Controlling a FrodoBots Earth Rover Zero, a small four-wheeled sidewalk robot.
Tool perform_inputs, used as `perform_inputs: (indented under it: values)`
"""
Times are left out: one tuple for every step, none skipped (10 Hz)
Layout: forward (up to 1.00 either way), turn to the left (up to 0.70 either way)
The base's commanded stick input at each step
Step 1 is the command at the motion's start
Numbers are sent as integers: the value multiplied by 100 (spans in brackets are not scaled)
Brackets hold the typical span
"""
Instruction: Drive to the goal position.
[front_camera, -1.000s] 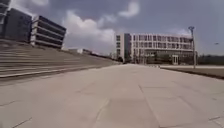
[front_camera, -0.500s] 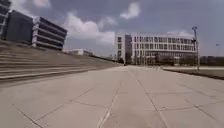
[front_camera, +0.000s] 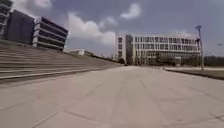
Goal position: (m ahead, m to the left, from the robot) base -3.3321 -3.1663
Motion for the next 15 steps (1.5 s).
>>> perform_inputs:
  values:
    - [70,0]
    - [70,0]
    - [70,0]
    - [70,0]
    - [70,30]
    - [70,35]
    - [70,35]
    - [70,35]
    - [70,35]
    - [70,35]
    - [70,35]
    - [70,35]
    - [70,29]
    - [70,0]
    - [70,0]
